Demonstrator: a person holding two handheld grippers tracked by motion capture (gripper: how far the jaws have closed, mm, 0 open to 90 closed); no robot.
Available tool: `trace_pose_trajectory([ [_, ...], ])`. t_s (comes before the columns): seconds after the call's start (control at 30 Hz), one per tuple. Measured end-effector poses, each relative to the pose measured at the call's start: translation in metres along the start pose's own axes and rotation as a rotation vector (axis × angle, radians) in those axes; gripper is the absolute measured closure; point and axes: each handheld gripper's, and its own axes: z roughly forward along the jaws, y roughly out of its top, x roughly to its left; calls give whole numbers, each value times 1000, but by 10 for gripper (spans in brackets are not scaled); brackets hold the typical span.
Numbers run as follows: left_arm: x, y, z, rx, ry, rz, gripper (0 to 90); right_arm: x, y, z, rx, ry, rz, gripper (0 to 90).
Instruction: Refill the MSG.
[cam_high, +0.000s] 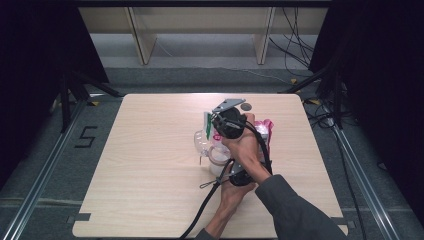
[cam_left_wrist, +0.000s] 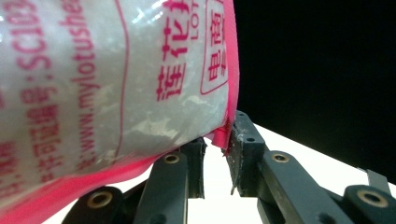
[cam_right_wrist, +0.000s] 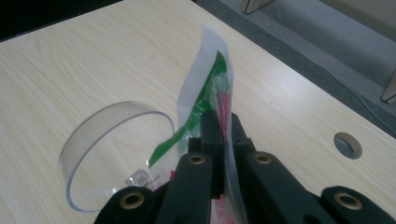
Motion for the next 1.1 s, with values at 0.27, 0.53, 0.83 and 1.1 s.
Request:
trace_pose_trajectory([
  [0.27,3,2,-4,57,-6,21,775,2,2,4,17,-8,-24,900],
  [0.53,5,3,-4,60,-9,53,777,1,3,3,17,-7,-17,900],
  [0.83,2,2,0,-6,-20,1,780,-3,4,1,10,-6,-27,900],
  [1.1,4,0,-1,-11,-32,-28,783,-2,4,6,7,-22,-39,900],
])
